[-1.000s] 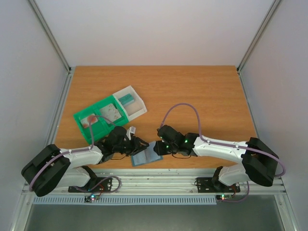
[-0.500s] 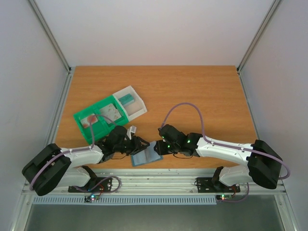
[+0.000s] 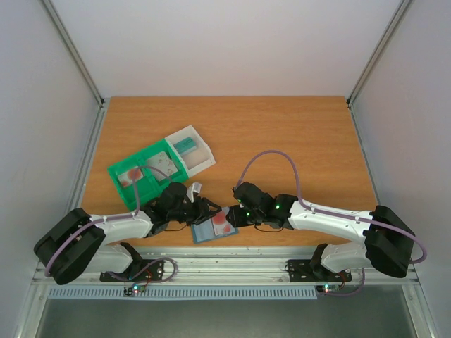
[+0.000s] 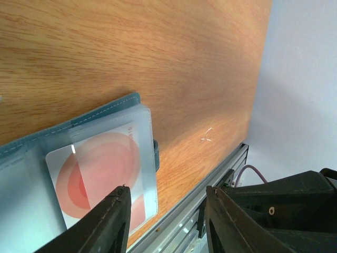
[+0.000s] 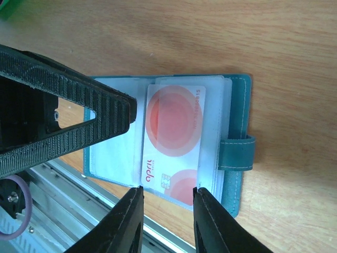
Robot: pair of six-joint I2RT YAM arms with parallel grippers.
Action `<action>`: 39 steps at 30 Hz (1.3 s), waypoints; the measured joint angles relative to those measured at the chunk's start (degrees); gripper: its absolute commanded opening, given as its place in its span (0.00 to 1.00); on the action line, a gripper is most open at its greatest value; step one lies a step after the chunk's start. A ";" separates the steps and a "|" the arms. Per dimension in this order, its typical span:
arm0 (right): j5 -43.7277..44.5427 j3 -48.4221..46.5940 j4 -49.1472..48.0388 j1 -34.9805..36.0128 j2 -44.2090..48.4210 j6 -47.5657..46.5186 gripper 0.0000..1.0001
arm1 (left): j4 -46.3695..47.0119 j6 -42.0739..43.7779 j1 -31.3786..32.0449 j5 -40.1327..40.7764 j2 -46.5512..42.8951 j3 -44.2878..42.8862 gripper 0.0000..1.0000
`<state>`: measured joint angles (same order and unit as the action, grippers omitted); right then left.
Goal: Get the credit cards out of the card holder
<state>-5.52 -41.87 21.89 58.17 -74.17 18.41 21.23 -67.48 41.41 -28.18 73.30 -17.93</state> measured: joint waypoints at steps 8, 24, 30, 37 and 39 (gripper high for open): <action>-1.77 -0.15 -1.62 0.00 -1.11 0.02 0.21 | -2.82 0.74 0.09 3.19 -3.10 0.11 0.33; -1.40 -2.34 -4.13 -0.76 -11.74 -1.05 0.17 | -7.63 1.95 0.09 7.45 -2.54 2.36 0.31; -0.61 -2.32 -4.90 -1.03 -13.09 -1.38 0.15 | -4.94 1.75 0.09 7.23 0.66 2.62 0.28; -0.63 0.00 -7.43 -1.03 -13.90 -1.09 0.12 | 2.43 0.28 0.09 6.01 5.46 3.13 0.23; -0.66 0.50 -8.37 -1.03 -13.90 -0.72 0.12 | 4.61 -0.15 0.09 5.66 7.04 3.21 0.19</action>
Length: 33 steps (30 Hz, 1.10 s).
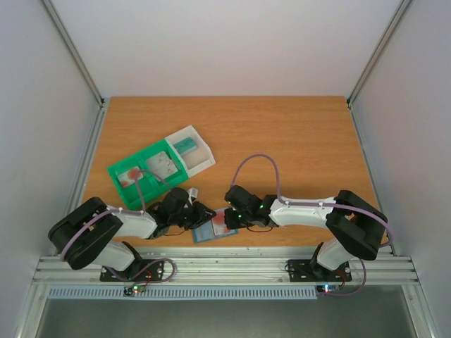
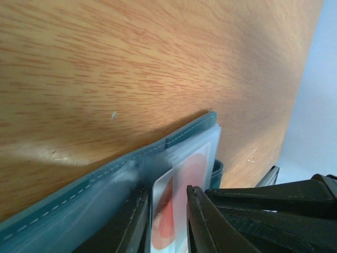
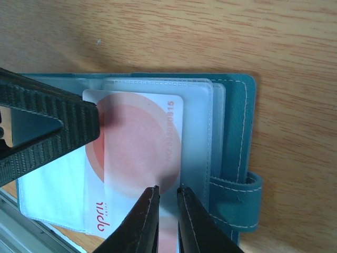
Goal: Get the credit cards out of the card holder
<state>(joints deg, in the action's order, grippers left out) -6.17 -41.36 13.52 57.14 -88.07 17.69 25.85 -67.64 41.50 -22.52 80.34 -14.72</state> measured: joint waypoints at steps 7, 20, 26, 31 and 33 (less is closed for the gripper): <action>0.00 1.31 -2.49 0.00 0.07 0.72 0.11 | 5.46 -1.92 -0.11 -0.61 3.41 0.94 0.01; 0.28 1.46 -2.69 0.00 0.04 0.87 0.11 | 2.49 -1.11 0.00 0.09 -0.39 1.07 0.01; 0.33 1.46 -2.80 0.00 0.00 0.90 0.11 | -0.17 -0.22 0.00 0.31 -4.02 1.14 0.00; 0.35 1.46 -2.82 0.00 -0.07 0.90 0.11 | -2.56 0.48 0.00 0.61 -5.95 1.14 0.00; 0.35 1.46 -2.82 0.00 -0.07 0.92 0.11 | -3.74 0.72 0.00 0.90 -7.02 1.14 0.00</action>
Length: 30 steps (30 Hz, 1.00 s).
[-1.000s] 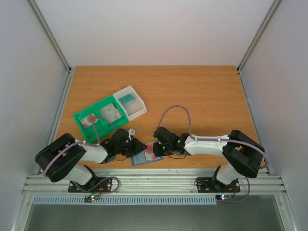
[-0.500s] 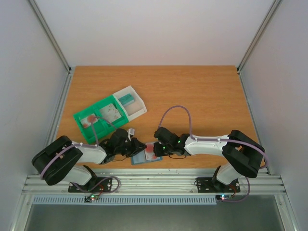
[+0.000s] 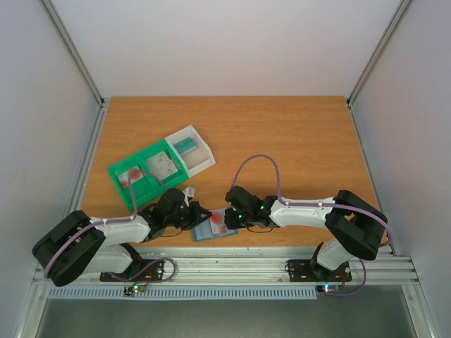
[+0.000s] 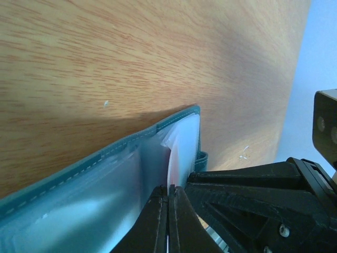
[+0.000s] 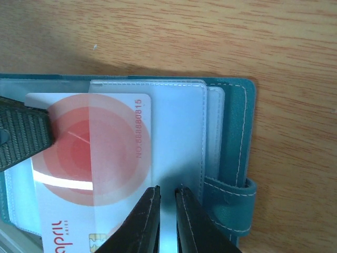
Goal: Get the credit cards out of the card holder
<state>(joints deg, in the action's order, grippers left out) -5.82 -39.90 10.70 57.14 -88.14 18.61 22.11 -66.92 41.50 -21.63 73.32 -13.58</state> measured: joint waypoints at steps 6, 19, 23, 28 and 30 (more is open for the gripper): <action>0.00 0.00 0.00 0.00 0.02 0.11 0.11 | -6.45 1.20 0.00 1.68 -5.35 0.00 0.00; -0.70 0.00 4.87 0.00 6.97 -3.43 0.18 | -25.00 6.95 0.00 2.89 -21.22 -2.62 0.00; -1.57 -0.04 7.93 0.00 14.16 -7.43 0.23 | -28.44 9.38 0.00 0.20 -24.65 -4.44 0.00; -5.49 -3.34 16.28 0.00 19.15 -14.60 0.32 | -32.15 11.45 0.00 -5.35 -26.82 -7.13 0.00; -7.74 -5.11 19.78 0.00 20.55 -17.27 0.40 | -33.66 12.41 0.00 -8.72 -28.04 -8.37 0.01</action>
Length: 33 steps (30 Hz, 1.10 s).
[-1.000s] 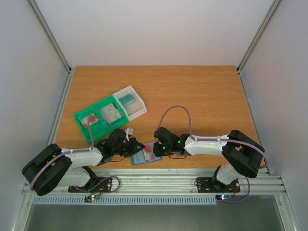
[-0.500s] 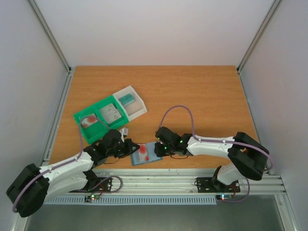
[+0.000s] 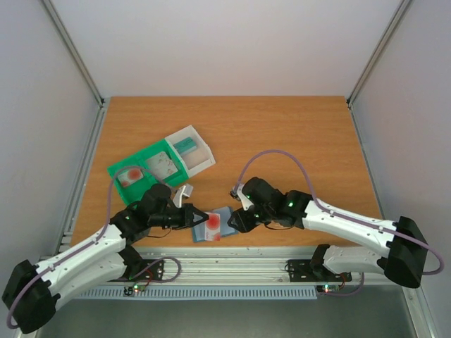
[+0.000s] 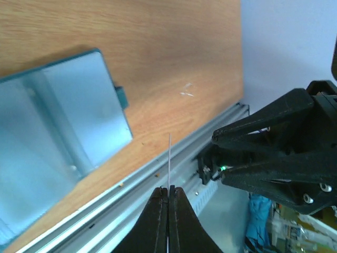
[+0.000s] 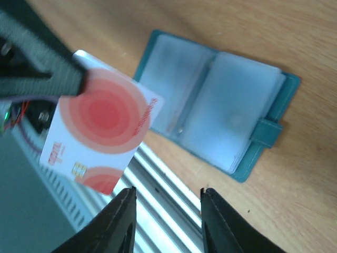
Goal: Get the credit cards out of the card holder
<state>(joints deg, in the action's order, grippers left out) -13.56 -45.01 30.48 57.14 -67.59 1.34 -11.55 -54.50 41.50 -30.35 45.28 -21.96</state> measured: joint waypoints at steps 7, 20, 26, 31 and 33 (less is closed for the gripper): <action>-8.07 -5.51 8.96 -0.13 3.69 -5.81 0.48 | -0.59 1.27 0.00 -8.33 -1.79 -0.87 0.00; -19.45 -13.22 12.59 -2.64 -1.97 -10.71 0.56 | 4.59 0.72 0.00 -17.79 -1.86 -0.85 0.01; -22.88 -13.22 12.50 -3.23 -4.66 -11.96 0.50 | 7.10 0.48 0.00 -19.58 -2.69 -0.85 0.00; -25.73 -13.20 11.58 -4.24 -4.68 -12.39 0.18 | 9.07 0.31 0.00 -20.55 -2.67 -0.39 0.00; -26.51 -13.09 11.52 -4.55 -4.68 -12.44 0.15 | 9.35 0.31 0.00 -21.09 -2.67 -0.37 0.00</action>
<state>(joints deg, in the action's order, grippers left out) -40.07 -58.11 42.00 52.60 -72.27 -11.09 -2.20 -54.19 41.50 -51.44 42.61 -22.33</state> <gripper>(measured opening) 0.198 0.010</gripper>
